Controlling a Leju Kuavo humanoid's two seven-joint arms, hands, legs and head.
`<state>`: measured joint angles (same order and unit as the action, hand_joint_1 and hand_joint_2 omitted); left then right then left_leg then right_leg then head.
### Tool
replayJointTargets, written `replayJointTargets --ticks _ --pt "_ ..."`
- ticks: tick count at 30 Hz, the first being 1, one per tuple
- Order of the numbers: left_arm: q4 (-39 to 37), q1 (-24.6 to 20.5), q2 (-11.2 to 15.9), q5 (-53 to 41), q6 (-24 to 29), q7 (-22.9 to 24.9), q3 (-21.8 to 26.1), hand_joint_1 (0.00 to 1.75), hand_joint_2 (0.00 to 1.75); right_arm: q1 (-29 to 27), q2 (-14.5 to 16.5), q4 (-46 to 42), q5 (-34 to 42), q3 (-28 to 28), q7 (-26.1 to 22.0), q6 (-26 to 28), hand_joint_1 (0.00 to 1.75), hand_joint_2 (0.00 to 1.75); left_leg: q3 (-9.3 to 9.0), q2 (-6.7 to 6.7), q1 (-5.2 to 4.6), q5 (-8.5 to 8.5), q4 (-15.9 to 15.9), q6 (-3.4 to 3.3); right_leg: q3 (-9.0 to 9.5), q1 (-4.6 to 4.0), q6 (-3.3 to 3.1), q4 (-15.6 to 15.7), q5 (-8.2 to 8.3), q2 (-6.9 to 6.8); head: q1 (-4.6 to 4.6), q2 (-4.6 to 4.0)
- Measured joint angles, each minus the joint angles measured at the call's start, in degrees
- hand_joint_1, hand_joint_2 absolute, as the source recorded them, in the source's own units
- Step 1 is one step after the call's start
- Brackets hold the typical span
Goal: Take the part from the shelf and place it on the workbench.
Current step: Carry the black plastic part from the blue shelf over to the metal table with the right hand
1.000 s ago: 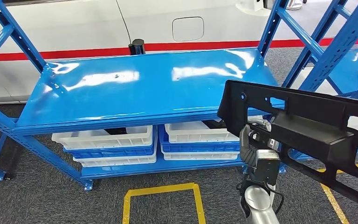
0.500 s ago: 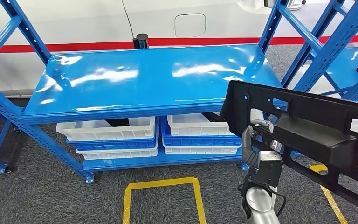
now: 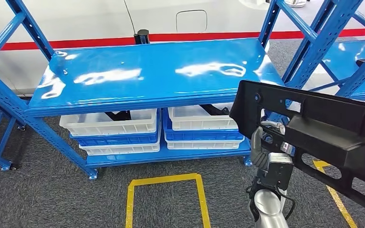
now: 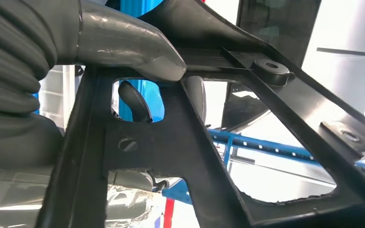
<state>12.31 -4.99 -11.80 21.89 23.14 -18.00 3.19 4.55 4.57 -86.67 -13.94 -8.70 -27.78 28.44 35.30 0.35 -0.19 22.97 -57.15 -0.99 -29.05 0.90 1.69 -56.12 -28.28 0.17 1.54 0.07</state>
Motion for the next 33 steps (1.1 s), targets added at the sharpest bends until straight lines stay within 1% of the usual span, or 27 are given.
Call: replayJointTargets --ticks 1,3,4,5,6,7,8,10,11,12,14,15,16,17,19,20,21,22,23,24,25,26,27,30,31,32,33 --pt "0.0 0.0 0.0 0.0 0.2 -0.1 0.0 0.00 1.75 0.0 0.1 0.0 0.2 0.1 -0.1 -0.1 1.75 1.75 0.54 -0.08 0.14 1.13 -1.1 0.36 -0.16 0.17 -0.54 0.0 0.40 -0.05 -0.05 0.00" --pt "0.0 0.0 0.2 -0.1 0.4 -0.3 0.0 0.00 1.75 0.1 0.4 0.0 0.7 0.2 -0.3 -0.5 1.75 1.75 2.91 -0.24 0.36 5.70 -7.2 1.02 -0.82 0.32 -1.23 0.0 1.23 -0.15 -0.18 -0.01" --pt "0.0 0.0 0.3 -0.1 0.4 -0.3 0.0 0.00 1.75 0.1 0.5 0.0 0.8 0.3 -0.3 -0.6 1.75 1.75 4.44 -0.26 0.41 8.17 -11.4 1.27 -1.33 0.27 -1.39 0.0 1.63 -0.18 -0.22 -0.01" --pt "0.0 0.0 0.5 -0.1 0.4 -0.3 0.0 0.00 1.75 0.0 0.6 0.0 0.8 0.3 -0.4 -0.7 1.75 1.75 5.60 -0.26 0.43 9.89 -15.0 1.43 -1.86 0.22 -1.37 -0.1 1.98 -0.19 -0.24 -0.01" --pt "0.0 0.0 0.6 -0.1 0.4 -0.2 0.0 0.00 1.75 0.0 0.6 0.0 0.9 0.4 -0.4 -0.7 1.75 1.75 5.88 -0.26 0.44 10.53 -16.9 1.48 -2.31 0.17 -1.30 -0.1 2.28 -0.20 -0.25 -0.01" --pt "0.0 0.0 0.7 -0.2 0.3 -0.2 0.0 0.00 1.75 0.0 0.6 0.0 0.9 0.4 -0.4 -0.7 1.75 1.75 4.89 -0.26 0.44 10.04 -16.2 1.40 -2.66 0.14 -1.19 -0.1 2.53 -0.20 -0.25 0.00" --pt "0.0 0.0 0.8 -0.2 0.3 -0.2 0.0 0.00 1.75 0.0 0.7 0.0 0.9 0.4 -0.4 -0.7 1.75 1.75 2.68 -0.26 0.44 8.69 -13.2 1.23 -2.89 0.13 -1.03 -0.2 2.71 -0.19 -0.26 0.00" --pt "0.1 -0.1 0.9 -0.2 0.3 -0.2 0.0 0.00 1.75 0.0 0.7 0.0 0.9 0.5 -0.4 -0.7 1.75 1.75 -3.01 -0.37 0.35 5.89 -4.3 0.66 -3.10 -0.04 -0.63 -0.3 3.01 -0.17 -0.25 0.00" --pt "0.1 -0.2 0.9 -0.3 0.2 -0.2 0.0 0.00 1.75 0.0 0.8 0.0 0.9 0.6 -0.4 -0.7 1.75 1.75 -4.81 -0.44 0.22 5.13 -1.3 0.33 -3.20 -0.17 -0.36 -0.3 3.18 -0.19 -0.20 0.00" --pt "0.1 -0.3 1.0 -0.3 0.2 -0.2 0.0 0.00 1.75 0.1 0.8 0.0 0.9 0.6 -0.5 -0.7 1.75 1.75 -5.62 -0.50 0.05 4.83 0.3 -0.01 -3.33 -0.28 -0.04 -0.3 3.39 -0.22 -0.17 0.00" --pt "0.1 -0.3 1.0 -0.4 0.2 -0.2 0.0 0.00 1.75 0.2 0.9 0.0 0.9 0.6 -0.5 -0.8 1.75 1.75 -5.31 -0.49 -0.28 4.38 0.7 -0.76 -3.64 -0.29 0.74 -0.3 3.89 -0.28 -0.11 0.00" --pt "0.1 -0.3 1.0 -0.4 0.2 -0.2 0.0 0.00 1.75 0.2 1.0 0.0 0.9 0.6 -0.6 -0.8 1.75 1.75 -5.10 -0.38 -0.28 3.96 0.8 -1.20 -4.01 -0.22 1.04 -0.5 3.79 -0.29 -0.13 0.00" --pt "0.1 -0.4 1.1 -0.4 0.2 -0.2 0.0 0.00 1.75 0.3 1.0 0.0 1.0 0.7 -0.6 -0.9 1.75 1.75 -4.82 -0.26 -0.23 3.49 1.0 -1.70 -4.64 -0.21 1.16 -1.5 3.03 -0.28 -0.05 0.00" --pt "0.1 -0.4 1.1 -0.4 0.2 -0.2 0.0 0.00 1.75 0.4 1.0 0.1 1.0 0.7 -0.7 -0.9 1.75 1.75 -4.43 -0.11 -0.13 2.99 1.2 -2.12 -5.74 -0.22 1.10 -3.8 1.54 -0.26 0.03 0.00" --pt "0.2 -0.4 1.1 -0.4 0.2 -0.2 0.0 0.00 1.75 0.5 1.0 0.3 1.2 0.7 -0.9 -1.1 1.75 1.75 -3.27 0.07 -0.12 2.13 1.2 -2.59 -8.91 -0.18 0.82 -11.7 -2.78 -0.24 0.19 0.00" --pt "0.2 -0.4 1.1 -0.4 0.2 -0.1 0.0 0.00 1.75 0.5 1.0 0.5 1.2 0.7 -1.0 -1.2 1.75 1.75 -2.65 0.11 -0.16 1.72 1.2 -2.63 -10.23 -0.16 0.89 -15.5 -4.45 -0.24 0.19 0.00" --pt "0.2 -0.4 1.1 -0.4 0.1 0.0 0.0 0.00 1.75 0.5 1.0 0.7 1.2 0.7 -1.0 -1.3 1.75 1.75 -2.07 0.13 -0.18 1.31 1.1 -2.60 -10.64 -0.15 1.12 -17.5 -5.33 -0.24 0.19 0.00" --pt "0.2 -0.3 1.0 -0.3 -0.1 0.2 0.0 0.00 1.75 0.5 0.9 0.8 1.2 0.7 -1.0 -1.4 1.75 1.75 -1.56 0.13 -0.18 0.94 1.1 -2.52 -9.84 -0.12 1.50 -17.2 -5.30 -0.25 0.20 0.00" --pt "0.2 -0.3 1.0 -0.2 -0.2 0.3 0.0 0.00 1.75 0.6 0.9 1.0 1.1 0.7 -1.0 -1.5 1.75 1.75 -1.15 0.12 -0.16 0.61 1.0 -2.39 -7.78 -0.07 1.95 -14.4 -4.49 -0.25 0.20 0.00" --pt "0.2 -0.2 0.8 -0.2 -0.3 0.4 0.0 0.00 1.75 0.8 0.9 1.2 1.0 0.7 -1.0 -1.6 1.75 1.75 -0.81 0.11 -0.14 0.32 0.9 -2.20 -4.80 0.00 2.38 -9.8 -3.28 -0.27 0.21 0.00" --pt "0.2 -0.2 0.7 -0.1 -0.4 0.4 0.0 0.00 1.75 1.1 0.9 1.3 0.9 0.6 -1.0 -1.6 1.75 1.75 -0.50 0.10 -0.25 0.07 0.7 -1.94 -2.10 0.02 2.50 -5.4 -2.32 -0.26 0.20 0.00" --pt "0.2 -0.1 0.6 -0.1 -0.4 0.4 0.0 0.00 1.75 1.3 0.9 1.4 0.9 0.6 -1.1 -1.7 1.75 1.75 -0.28 0.10 -0.36 -0.15 0.5 -1.65 -0.24 -0.02 2.32 -2.1 -1.51 -0.24 0.14 0.00" --pt "0.2 -0.1 0.5 0.0 -0.5 0.3 0.0 0.00 1.75 1.4 0.9 1.6 1.0 0.6 -1.1 -1.7 1.75 1.75 -0.10 0.10 -0.47 -0.40 0.4 -1.34 0.67 -0.09 1.92 -0.2 -1.05 -0.21 0.05 0.00" --pt "0.2 -0.1 0.4 -0.1 -0.4 -0.2 0.0 0.00 1.75 1.6 0.9 1.9 1.7 0.7 -1.6 -1.7 1.75 1.75 0.35 0.05 -0.34 -0.98 0.3 -0.34 0.14 -0.15 0.31 -0.1 -0.11 -0.20 -0.11 0.00" --pt "0.2 -0.1 0.5 -0.1 -0.4 -0.2 0.0 0.00 1.75 1.7 0.9 1.9 1.9 0.7 -1.8 -1.7 1.75 1.75 0.80 -0.04 -0.20 -0.18 -0.5 0.00 -0.10 -0.02 -0.29 0.0 0.32 -0.24 -0.13 0.00" --pt "0.2 -0.1 0.6 -0.1 -0.4 -0.3 0.0 0.00 1.75 1.8 0.9 1.9 2.0 0.7 -1.8 -1.7 1.75 1.75 1.58 -0.14 -0.07 1.39 -2.2 0.33 -0.41 0.16 -0.83 0.0 0.81 -0.29 -0.21 0.00" --pt "0.2 -0.1 0.7 -0.1 -0.3 -0.3 0.0 0.00 1.75 1.9 1.0 1.9 2.1 0.7 -1.9 -1.7 1.75 1.75 2.74 -0.25 0.07 3.73 -5.0 0.64 -0.80 0.26 -1.23 0.0 1.29 -0.33 -0.28 0.00"
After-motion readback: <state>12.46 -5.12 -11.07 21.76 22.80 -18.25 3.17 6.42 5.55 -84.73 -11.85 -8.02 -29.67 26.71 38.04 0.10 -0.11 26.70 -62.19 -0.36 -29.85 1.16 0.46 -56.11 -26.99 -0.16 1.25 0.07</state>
